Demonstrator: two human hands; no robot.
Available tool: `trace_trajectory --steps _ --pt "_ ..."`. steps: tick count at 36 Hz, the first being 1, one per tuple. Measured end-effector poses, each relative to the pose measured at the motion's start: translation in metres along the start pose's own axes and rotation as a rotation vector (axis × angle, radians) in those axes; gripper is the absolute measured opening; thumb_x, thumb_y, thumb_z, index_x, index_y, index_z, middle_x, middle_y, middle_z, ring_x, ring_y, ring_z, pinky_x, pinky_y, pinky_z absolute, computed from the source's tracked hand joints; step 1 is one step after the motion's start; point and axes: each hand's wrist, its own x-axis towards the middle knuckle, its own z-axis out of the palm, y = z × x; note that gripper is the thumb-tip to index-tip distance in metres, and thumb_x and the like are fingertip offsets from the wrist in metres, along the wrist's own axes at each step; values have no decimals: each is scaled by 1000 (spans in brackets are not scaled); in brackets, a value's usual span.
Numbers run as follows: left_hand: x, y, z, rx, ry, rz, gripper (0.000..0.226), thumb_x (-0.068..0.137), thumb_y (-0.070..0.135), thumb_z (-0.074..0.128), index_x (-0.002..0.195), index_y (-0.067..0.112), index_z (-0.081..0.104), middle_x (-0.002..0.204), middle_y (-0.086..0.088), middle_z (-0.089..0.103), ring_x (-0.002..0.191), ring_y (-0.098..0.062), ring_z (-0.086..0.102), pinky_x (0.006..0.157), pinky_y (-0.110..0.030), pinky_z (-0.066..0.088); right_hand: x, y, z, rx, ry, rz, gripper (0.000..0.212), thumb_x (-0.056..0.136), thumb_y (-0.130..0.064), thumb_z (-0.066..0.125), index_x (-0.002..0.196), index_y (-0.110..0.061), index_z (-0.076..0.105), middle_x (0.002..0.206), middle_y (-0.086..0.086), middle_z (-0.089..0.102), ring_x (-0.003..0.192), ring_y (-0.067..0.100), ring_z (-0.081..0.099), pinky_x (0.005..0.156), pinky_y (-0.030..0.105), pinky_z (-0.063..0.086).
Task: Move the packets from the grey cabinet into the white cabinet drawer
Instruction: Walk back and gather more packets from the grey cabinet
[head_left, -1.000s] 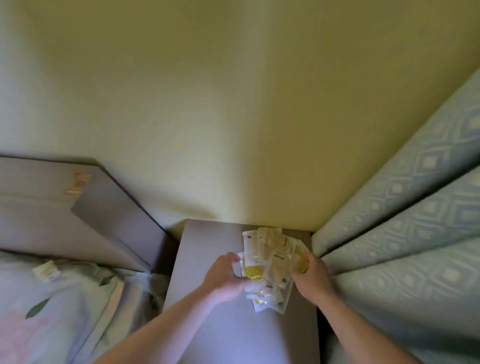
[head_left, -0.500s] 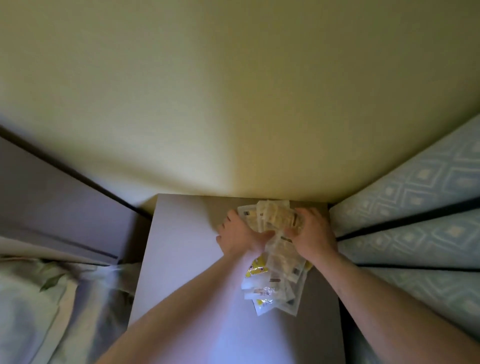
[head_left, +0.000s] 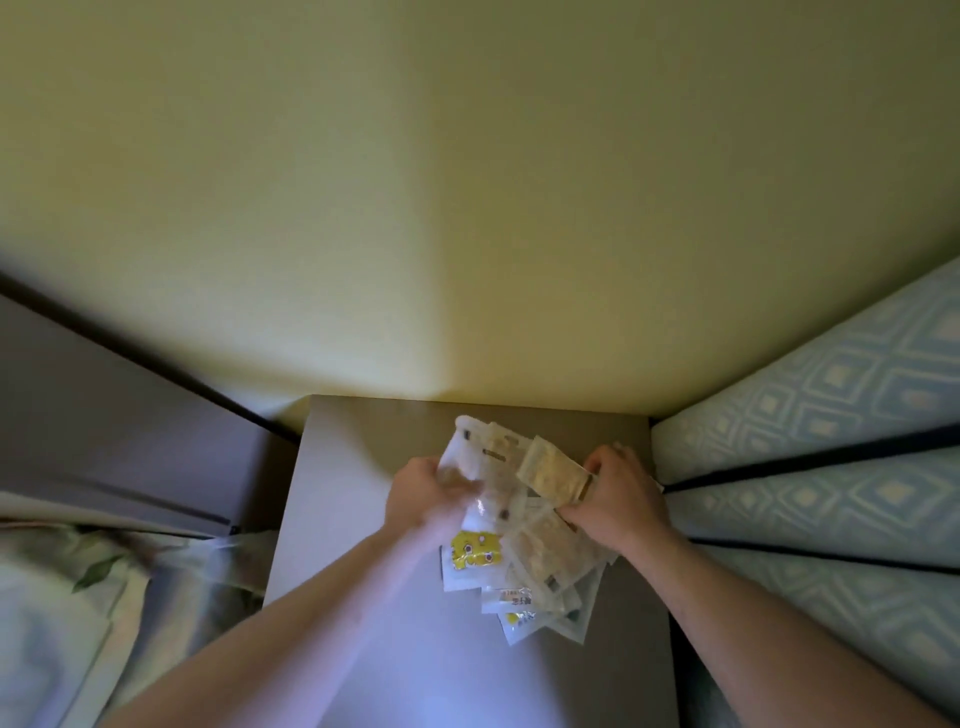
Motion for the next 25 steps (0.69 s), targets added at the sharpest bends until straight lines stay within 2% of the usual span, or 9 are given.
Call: trace_trajectory --steps 3,7,9,13,15,17,21,23,25 --pt "-7 -20 -22 -53 13 -15 34 83 29 81 61 13 60 46 11 51 45 -9 46 44 -21 34 -7 6 -3 81 30 0 31 71 -37 77 80 -28 49 87 -9 59 77 14 59 57 31 46" --pt "-23 -40 -45 -63 13 -33 34 85 36 79 71 8 66 60 0 51 56 -16 45 47 -24 32 -16 17 -7 304 -5 -4 21 77 -29 79 88 -30 61 89 -10 69 77 9 67 68 40 61" --pt "-32 -49 -52 -39 -13 -21 36 86 40 76 69 11 62 59 3 50 57 -16 46 52 -27 32 -25 21 -10 443 -68 18 23 80 -25 81 96 -32 65 95 -11 72 83 6 70 72 36 62" --pt "-50 -57 -47 20 -69 48 37 91 37 72 61 24 54 38 14 44 38 -4 41 40 -16 27 -47 25 -4 470 -241 7 49 82 -22 82 123 -34 58 111 -17 67 97 2 66 76 21 56" --pt "-55 -58 -36 14 -54 116 28 92 34 71 68 28 59 62 13 56 49 -1 51 45 -13 35 -54 25 6 398 -282 19 73 80 -24 83 142 -32 45 126 -13 61 109 6 62 82 20 51" --pt "-55 -61 -24 -16 -6 138 25 92 32 70 70 27 61 89 9 58 68 -3 57 56 -12 39 -59 25 17 342 -285 17 83 77 -26 84 147 -31 39 129 -10 60 114 11 60 89 25 51" --pt "-57 -60 -3 -55 23 122 34 92 31 70 62 31 54 113 6 50 88 -1 60 80 -25 48 -60 27 30 310 -227 55 77 67 -31 90 131 -35 47 116 -13 63 107 13 63 92 37 56" --pt "-60 -54 4 -67 -7 98 34 93 33 69 63 30 52 113 6 50 85 2 58 76 -23 46 -60 27 34 267 -194 55 72 59 -39 92 118 -38 50 112 -14 63 104 14 64 91 41 56" --pt "-60 -51 9 -94 -32 66 38 94 30 68 62 27 49 96 8 54 74 -7 57 63 -20 43 -62 27 36 229 -167 40 69 53 -46 92 108 -37 51 109 -15 62 101 13 63 88 41 56"
